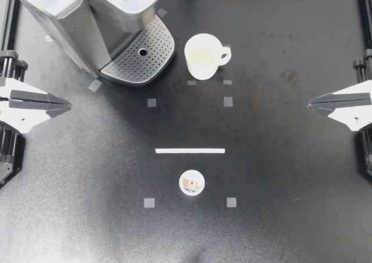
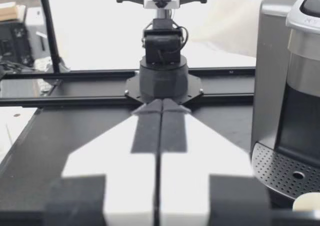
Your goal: Place the coffee capsule inside the capsule container, then place the cup onto the center of the cup tray.
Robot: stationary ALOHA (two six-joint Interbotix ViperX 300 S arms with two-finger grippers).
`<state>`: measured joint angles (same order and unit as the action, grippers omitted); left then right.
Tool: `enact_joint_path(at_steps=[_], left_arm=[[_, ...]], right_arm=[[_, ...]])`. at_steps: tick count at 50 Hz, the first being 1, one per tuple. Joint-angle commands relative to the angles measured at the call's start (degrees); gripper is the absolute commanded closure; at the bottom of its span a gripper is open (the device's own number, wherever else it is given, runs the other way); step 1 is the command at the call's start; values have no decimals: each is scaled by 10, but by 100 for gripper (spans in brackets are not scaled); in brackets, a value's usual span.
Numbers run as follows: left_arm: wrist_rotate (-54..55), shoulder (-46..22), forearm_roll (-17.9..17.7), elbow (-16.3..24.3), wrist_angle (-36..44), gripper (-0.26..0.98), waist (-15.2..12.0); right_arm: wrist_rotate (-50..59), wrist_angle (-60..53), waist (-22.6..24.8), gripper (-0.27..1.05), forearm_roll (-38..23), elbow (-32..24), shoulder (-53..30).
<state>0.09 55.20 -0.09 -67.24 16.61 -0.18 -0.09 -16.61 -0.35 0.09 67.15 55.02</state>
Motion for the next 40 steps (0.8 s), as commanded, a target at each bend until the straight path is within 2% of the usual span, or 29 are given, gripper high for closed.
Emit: enact_joint_path(at_steps=[1, 7, 16, 23, 33, 40], left_arm=[[-4, 1, 2, 1, 17, 51, -11], [-4, 2, 2, -5, 37, 59, -11], [-4, 3, 3, -16, 65, 59, -11], [-4, 2, 2, -19, 70, 59, -11], [-4, 2, 2, -22, 70, 59, -11], [-4, 2, 2, -22, 70, 59, -11]], right_arm=[[1, -7, -4, 65, 0, -3, -6], [1, -9, -4, 69, 1, -7, -40], [6, 4, -4, 69, 3, -35, -134], [25, 55, -3, 69, 5, -70, -216], [41, 143, 30, 69, 5, -118, -320], [40, 162, 59, 64, 5, -146, -385]])
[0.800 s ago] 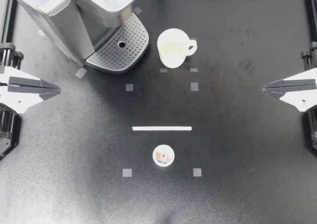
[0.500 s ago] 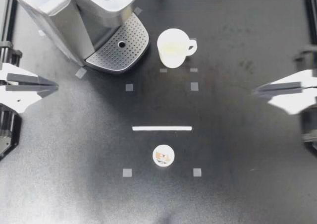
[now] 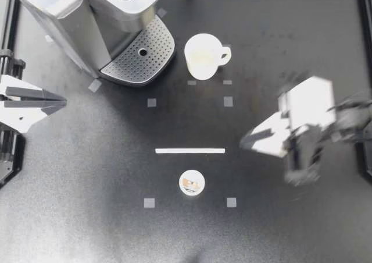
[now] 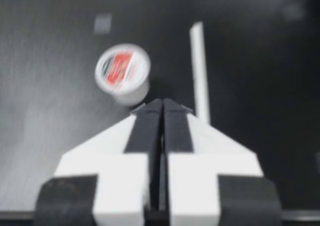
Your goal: Place the coffee capsule inside the capsule container, then place the cup onto the center of the cup tray.
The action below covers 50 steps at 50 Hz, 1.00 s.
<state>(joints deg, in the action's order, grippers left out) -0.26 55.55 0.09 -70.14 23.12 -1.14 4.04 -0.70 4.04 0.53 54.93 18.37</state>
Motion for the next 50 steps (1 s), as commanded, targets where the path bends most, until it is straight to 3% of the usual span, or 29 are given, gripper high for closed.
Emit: enact_joint_path(at_steps=[1, 8, 27, 50], left_arm=[[-1, -2, 0, 7, 5, 59, -1], [-1, -2, 1, 7, 5, 59, -1], [0, -2, 0, 2, 5, 59, -1], [1, -2, 0, -4, 27, 59, -2]], right_arm=[[-1, 3, 18, 63, 1, -27, -25], [1, 3, 36, 51, 1, -44, -69], [4, 1, 57, 3, 6, -59, -119], [60, -50, 57, -6, 13, -91, -191]])
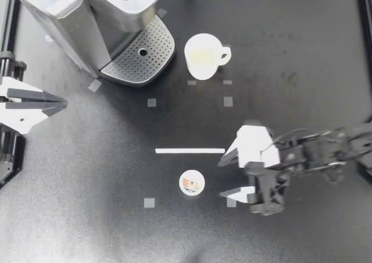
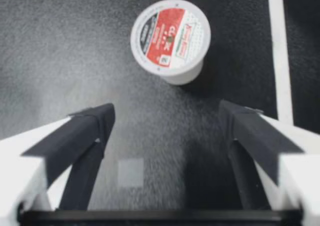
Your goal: Place the coffee capsule inside the capsule container, then place the cup onto the center of the cup tray.
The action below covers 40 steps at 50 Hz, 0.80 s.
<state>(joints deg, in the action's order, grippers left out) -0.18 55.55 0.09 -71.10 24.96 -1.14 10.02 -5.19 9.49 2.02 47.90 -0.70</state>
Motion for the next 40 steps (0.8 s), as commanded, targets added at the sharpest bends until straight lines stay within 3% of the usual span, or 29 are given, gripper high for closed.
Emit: enact_joint_path(at_steps=[1, 40], left_arm=[[0, -2, 0, 6, 10, 59, -1], [2, -2, 1, 7, 12, 59, -2]], right_arm=[[-1, -4, 3, -6, -3, -24, -3], [-25, 9, 3, -6, -23, -87, -74]])
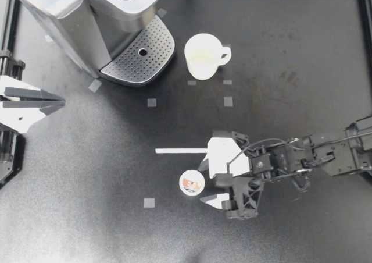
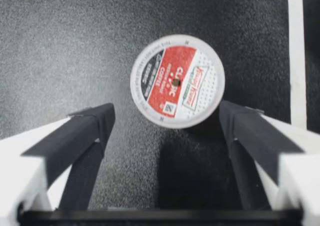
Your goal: Place the coffee capsule inside the capsule container, then place the cup onto the center of the cup tray.
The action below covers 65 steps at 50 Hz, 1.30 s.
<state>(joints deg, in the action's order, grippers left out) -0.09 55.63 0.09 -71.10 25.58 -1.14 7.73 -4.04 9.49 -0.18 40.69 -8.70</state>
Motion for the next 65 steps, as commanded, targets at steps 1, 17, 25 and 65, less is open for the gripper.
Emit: enact_joint_path(at_steps=[1, 17, 25, 65], left_arm=[[1, -3, 0, 7, 6, 59, -1], [3, -2, 0, 7, 6, 59, -1], [3, -3, 1, 9, 6, 59, -1], [4, -2, 0, 6, 4, 59, -1]], right_arm=[[-3, -2, 3, -6, -1, -16, 6], [-13, -3, 3, -6, -1, -28, -9], [-20, -3, 1, -6, -1, -33, -13], [-46, 0, -8, -6, -1, -60, -34]])
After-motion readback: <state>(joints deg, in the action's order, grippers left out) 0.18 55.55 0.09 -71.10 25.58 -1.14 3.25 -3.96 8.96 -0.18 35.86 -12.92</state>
